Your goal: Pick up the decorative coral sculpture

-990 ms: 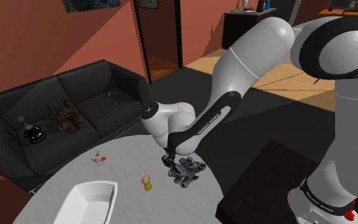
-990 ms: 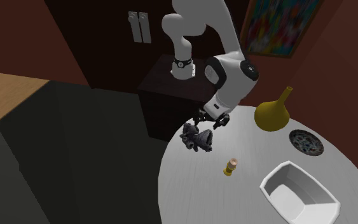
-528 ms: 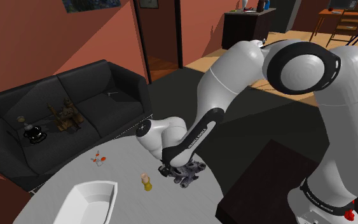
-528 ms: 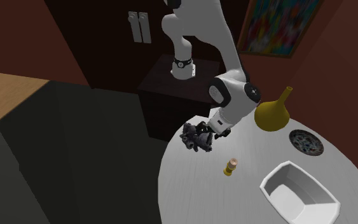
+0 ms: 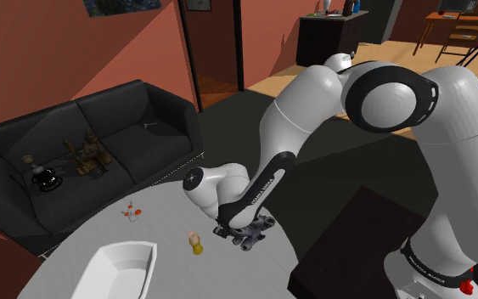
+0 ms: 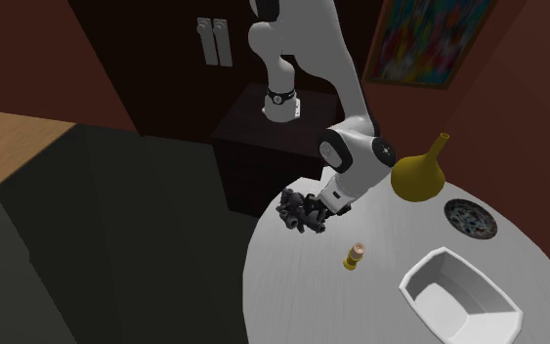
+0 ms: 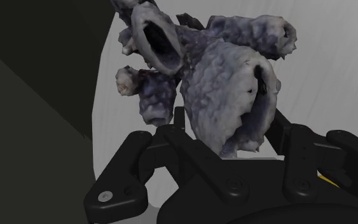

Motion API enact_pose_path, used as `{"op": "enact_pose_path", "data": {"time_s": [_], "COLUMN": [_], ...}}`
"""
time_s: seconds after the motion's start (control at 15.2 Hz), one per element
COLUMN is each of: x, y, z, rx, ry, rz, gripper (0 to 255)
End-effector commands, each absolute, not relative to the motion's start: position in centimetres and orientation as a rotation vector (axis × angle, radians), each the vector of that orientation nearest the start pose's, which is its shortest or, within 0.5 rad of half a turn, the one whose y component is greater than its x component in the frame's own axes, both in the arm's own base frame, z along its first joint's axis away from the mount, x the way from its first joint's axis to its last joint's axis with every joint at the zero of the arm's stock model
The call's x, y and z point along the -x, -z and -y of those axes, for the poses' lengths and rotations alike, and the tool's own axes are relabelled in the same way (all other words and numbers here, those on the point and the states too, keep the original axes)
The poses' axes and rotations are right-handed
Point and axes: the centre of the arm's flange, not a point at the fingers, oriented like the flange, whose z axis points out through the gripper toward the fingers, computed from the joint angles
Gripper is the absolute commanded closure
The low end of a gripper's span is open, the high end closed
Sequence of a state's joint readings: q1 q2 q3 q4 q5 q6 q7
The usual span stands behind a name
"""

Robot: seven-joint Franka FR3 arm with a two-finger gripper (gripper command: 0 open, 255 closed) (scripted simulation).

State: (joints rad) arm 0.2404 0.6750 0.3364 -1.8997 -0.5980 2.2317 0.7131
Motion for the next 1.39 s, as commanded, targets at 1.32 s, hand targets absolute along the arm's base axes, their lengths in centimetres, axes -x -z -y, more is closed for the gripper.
{"op": "enact_pose_path", "data": {"time_s": [1.32], "x": [-50.9], "y": [-20.6], "z": [-31.0], "rx": [3.422], "ry": [-0.161], "rz": [0.453], "gripper": [255]}}
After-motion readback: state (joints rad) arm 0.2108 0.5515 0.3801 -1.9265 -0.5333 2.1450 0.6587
